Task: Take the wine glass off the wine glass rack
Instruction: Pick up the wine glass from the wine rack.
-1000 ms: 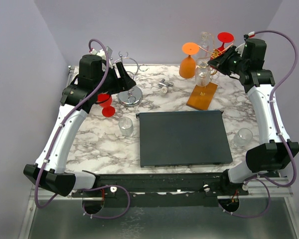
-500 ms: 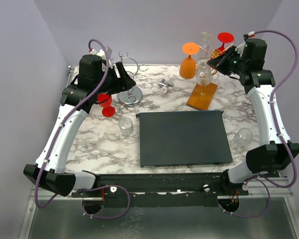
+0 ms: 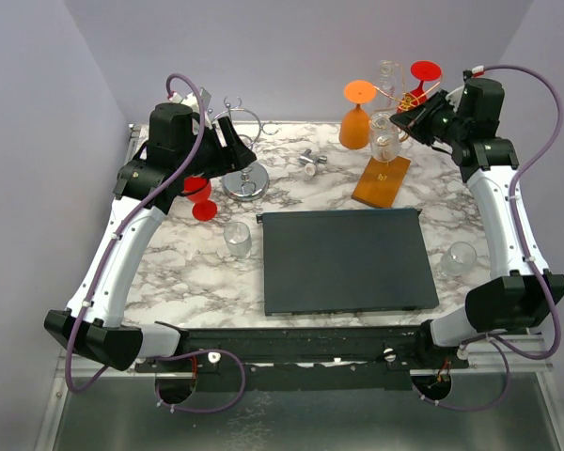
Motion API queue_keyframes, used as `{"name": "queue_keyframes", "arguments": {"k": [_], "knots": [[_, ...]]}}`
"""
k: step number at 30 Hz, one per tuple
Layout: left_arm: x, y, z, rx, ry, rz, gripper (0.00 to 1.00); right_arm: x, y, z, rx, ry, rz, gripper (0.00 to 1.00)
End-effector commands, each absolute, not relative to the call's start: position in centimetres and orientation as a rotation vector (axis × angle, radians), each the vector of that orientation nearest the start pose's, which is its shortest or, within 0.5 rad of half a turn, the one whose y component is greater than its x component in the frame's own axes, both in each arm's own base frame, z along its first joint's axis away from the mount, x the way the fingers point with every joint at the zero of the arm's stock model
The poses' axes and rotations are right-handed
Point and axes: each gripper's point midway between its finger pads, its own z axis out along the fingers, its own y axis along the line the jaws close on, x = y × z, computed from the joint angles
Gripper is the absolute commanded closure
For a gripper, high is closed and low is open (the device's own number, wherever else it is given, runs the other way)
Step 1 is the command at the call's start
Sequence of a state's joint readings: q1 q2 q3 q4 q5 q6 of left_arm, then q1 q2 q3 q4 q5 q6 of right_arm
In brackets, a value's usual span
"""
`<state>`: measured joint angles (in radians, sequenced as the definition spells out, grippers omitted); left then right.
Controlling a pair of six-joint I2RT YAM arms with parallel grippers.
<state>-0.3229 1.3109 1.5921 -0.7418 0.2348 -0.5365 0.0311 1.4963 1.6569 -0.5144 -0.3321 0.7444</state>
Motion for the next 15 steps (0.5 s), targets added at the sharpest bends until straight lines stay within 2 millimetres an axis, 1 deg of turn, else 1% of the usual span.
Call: {"name": "queue_keyframes", "arguments": {"k": [1,2,3,5,9,15], "knots": [[33.55,-17.48,36.61,-0.084,2.069,-0.759,0.31,42.64,9.98,38.96,0.470,1.853,0.937,1.00],[33.58,-17.44,36.60,-0.085,2.069,-0.757,0.31,42.49,10.41,39.09,0.458,1.845,0.972,1.00],[33.58,-17.45,36.66,-0.085,2.068,-0.758,0.31,42.55,9.95,38.96,0.475,1.837,0.994,0.99],[33.62,-17.44,36.63,-0.087,2.068,-0.756,0.31,42.60,9.68,38.78,0.488,1.830,1.034,0.99],[33.66,-17.42,36.61,-0.088,2.069,-0.754,0.31,42.42,9.87,38.73,0.491,1.819,1.114,0.99],[33.79,-17.44,36.62,-0.089,2.068,-0.752,0.31,42.30,9.78,39.02,0.503,1.782,1.186,0.99]]}}
